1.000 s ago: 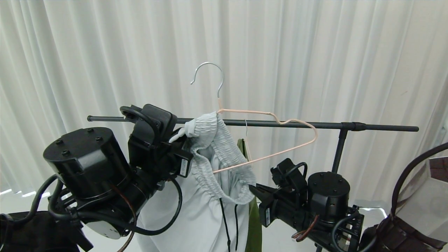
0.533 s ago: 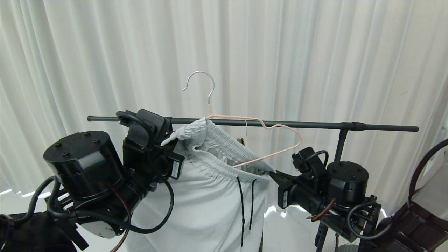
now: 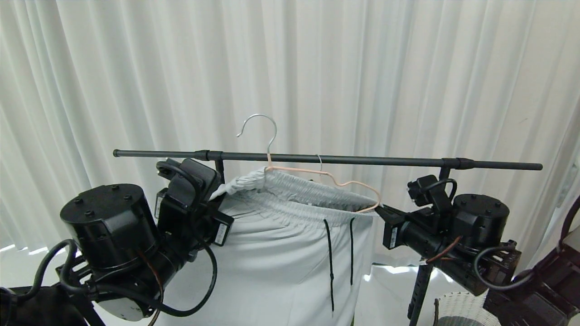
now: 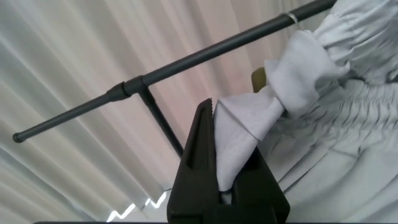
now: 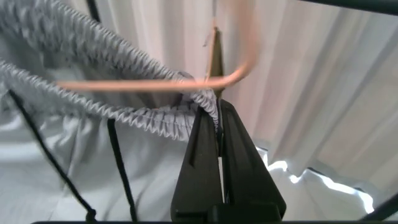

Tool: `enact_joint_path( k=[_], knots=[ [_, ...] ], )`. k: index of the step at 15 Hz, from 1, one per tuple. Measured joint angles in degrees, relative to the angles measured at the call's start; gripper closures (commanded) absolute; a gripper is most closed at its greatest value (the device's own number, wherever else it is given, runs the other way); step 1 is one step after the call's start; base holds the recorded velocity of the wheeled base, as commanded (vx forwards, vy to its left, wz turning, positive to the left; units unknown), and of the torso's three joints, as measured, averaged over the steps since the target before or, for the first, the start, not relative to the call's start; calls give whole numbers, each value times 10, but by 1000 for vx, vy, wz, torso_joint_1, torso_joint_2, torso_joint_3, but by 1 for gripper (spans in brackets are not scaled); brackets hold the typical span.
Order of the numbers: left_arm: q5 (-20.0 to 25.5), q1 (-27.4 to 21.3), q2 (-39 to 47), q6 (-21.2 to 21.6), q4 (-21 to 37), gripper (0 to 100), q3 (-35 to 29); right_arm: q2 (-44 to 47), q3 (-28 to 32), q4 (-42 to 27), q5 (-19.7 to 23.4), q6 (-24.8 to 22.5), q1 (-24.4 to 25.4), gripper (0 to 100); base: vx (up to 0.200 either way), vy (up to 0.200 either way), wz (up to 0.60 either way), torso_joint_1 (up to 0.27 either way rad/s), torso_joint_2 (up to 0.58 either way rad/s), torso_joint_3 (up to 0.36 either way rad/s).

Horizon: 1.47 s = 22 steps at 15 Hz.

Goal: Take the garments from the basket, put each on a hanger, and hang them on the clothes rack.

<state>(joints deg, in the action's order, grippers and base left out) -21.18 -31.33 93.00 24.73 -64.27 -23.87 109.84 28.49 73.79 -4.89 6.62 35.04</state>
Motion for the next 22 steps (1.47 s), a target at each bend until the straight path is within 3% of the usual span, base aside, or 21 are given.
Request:
enact_joint_path(
  k=[3,7,13,14,19,22],
  knots=[
    [0,3,0,6,0,100,8,-12,-1,-1,1,-3,-13,100,0,0,0,0,0,0],
    [0,25,0,51,0,100,29,-25,-1,-1,1,-13,-17,100,0,0,0,0,0,0],
    [-1,30,7,36,-6,100,12,-36,-1,-1,18,-59,-8,100,0,0,0,0,0,0],
    [-1,29,7,29,-8,100,9,-39,-1,-2,18,-71,-6,0,0,0,0,0,0,0],
    [-1,26,15,22,-32,100,7,-46,5,-5,19,-84,3,0,0,0,0,0,0,0],
    [-1,23,24,21,-33,100,1,-60,14,-6,45,-91,4,0,0,0,0,0,0,0]
  ],
)
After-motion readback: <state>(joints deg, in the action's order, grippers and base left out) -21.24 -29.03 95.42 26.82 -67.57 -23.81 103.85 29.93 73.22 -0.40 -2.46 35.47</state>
